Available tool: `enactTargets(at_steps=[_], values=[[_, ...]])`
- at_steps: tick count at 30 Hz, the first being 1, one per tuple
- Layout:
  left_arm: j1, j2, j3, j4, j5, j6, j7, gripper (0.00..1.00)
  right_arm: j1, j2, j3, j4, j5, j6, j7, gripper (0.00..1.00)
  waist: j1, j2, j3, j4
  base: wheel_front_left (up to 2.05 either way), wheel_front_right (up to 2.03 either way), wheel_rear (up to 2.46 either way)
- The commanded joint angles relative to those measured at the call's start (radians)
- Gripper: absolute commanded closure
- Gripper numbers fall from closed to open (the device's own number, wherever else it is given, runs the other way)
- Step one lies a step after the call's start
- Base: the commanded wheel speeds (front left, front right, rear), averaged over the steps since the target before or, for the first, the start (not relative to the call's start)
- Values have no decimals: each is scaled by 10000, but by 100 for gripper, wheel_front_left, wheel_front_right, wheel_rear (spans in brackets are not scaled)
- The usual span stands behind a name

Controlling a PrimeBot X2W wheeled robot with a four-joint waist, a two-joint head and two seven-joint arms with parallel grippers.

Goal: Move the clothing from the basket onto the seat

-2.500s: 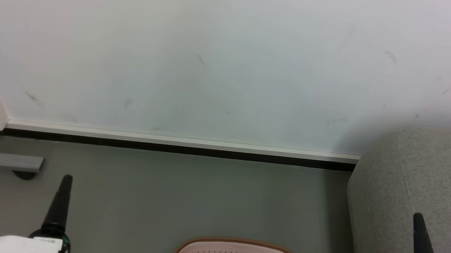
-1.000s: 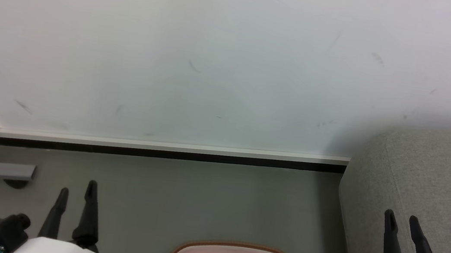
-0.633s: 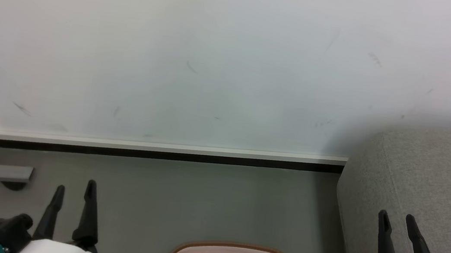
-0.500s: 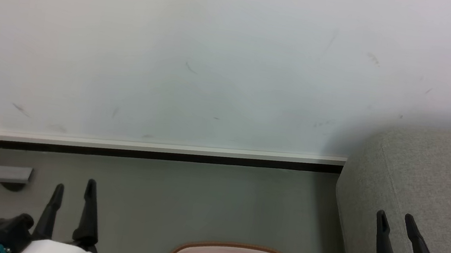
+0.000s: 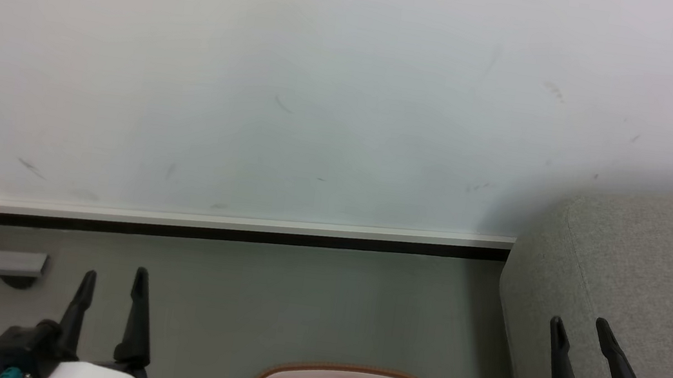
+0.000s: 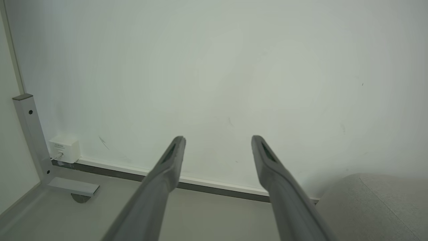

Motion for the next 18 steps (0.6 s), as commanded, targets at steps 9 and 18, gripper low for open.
enactTargets(at_steps=[9,18], values=[[95,91,-32,-94,837,108,-282,0,-162,53,-30,-8,-914,-18,-117,0,0,0,-26,-49,0,0,0],[124,94,-119,-132,1472,151,-431,0,-193,72,-6,36,-1534,-20,-165,0,0,0,-40,-106,0,0,0]])
